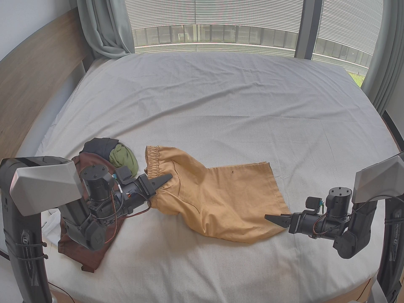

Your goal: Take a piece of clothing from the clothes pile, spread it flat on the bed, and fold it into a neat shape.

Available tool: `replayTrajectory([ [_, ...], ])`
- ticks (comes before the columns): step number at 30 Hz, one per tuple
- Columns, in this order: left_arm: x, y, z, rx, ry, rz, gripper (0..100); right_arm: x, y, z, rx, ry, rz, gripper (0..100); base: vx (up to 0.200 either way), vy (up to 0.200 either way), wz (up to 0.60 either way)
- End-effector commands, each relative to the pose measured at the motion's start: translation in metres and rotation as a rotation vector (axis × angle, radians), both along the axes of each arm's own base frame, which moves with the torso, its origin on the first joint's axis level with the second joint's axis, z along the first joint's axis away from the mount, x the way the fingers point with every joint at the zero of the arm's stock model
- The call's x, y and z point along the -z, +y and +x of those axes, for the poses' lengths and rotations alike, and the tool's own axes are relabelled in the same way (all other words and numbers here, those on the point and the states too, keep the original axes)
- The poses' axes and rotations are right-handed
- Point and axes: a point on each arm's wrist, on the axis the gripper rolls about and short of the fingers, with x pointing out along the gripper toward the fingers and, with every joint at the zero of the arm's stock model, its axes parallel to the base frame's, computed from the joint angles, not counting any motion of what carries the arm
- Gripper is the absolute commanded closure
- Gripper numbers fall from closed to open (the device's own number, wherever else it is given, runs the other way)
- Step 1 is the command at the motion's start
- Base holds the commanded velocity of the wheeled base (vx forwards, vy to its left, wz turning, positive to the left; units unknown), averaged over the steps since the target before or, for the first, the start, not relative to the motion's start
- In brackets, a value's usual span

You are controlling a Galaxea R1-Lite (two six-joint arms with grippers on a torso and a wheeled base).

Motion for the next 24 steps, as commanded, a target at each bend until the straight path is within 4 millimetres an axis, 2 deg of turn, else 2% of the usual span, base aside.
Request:
replayTrajectory([
  [1,-0.001,-0.016,0.001,0.036,-0.017,-0.007,100,-0.005,-0.001,0.001,0.005,-0.018,0.004,0,0.0,0.0,0.0],
  [3,-0.001,-0.03,0.005,0.067,-0.037,-0.017,100,-0.009,-0.003,0.002,0.014,-0.031,0.009,0,0.0,0.0,0.0],
  [9,0.003,-0.053,0.009,0.111,-0.048,-0.025,100,-0.014,-0.008,0.008,0.033,-0.057,0.016,0,0.0,0.0,0.0],
  [17,0.011,-0.074,0.012,0.152,-0.061,-0.033,100,-0.017,-0.012,0.016,0.069,-0.088,0.015,0,0.0,0.0,0.0],
  [24,0.006,-0.102,0.009,0.214,-0.042,-0.087,100,-0.021,-0.012,0.018,0.08,-0.094,0.032,0,0.0,0.0,0.0],
])
